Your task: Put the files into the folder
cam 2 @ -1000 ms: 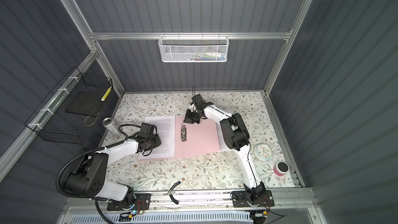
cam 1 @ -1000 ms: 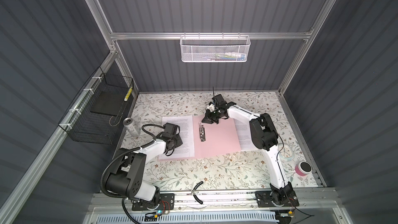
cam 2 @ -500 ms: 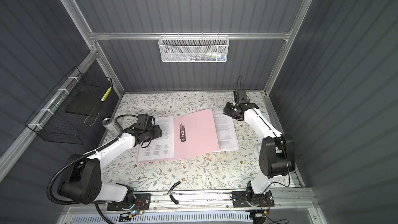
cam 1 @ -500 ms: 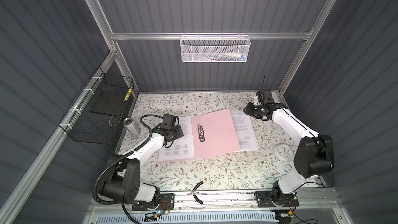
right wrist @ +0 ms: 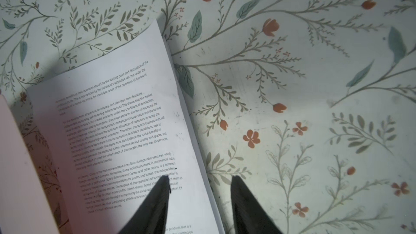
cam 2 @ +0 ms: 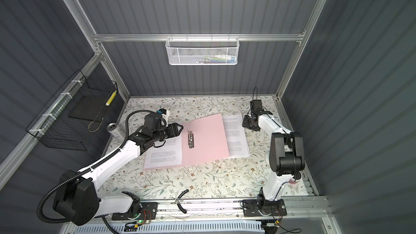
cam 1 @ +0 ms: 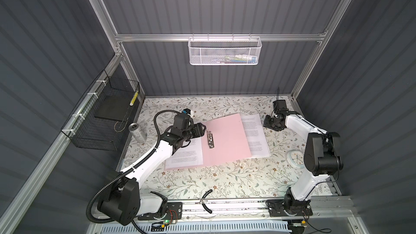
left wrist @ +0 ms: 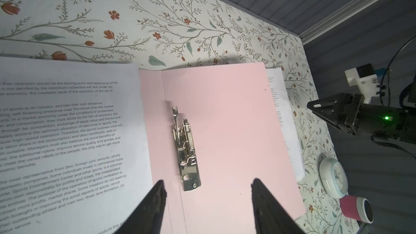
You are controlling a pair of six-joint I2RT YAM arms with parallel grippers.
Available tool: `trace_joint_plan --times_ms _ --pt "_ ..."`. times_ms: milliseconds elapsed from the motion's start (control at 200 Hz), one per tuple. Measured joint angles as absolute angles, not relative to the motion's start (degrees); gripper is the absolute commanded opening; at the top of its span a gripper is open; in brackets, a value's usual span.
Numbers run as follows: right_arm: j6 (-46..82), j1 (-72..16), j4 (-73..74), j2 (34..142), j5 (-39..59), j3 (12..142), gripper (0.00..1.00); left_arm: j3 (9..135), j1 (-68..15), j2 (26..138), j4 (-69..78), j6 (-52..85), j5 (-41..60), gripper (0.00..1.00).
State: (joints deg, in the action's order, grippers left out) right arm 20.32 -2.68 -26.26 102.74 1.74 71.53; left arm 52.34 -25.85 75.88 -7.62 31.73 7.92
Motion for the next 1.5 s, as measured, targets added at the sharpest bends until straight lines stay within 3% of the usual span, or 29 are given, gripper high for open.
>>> trace_joint_plan --times_ms 680,1346,1501 --pt "20.64 -2.68 -25.43 110.06 7.18 72.84 0.39 48.99 -25.85 78.48 -3.73 32.60 8.82 0.54" --pt "21.89 -2.68 -25.41 110.26 7.77 73.17 0.00 48.07 -25.85 78.67 -3.77 32.58 8.60 0.48" --pt "22.09 -2.66 -25.36 110.26 7.81 73.17 0.00 48.07 -25.85 78.67 -3.77 32.58 8.60 0.47"
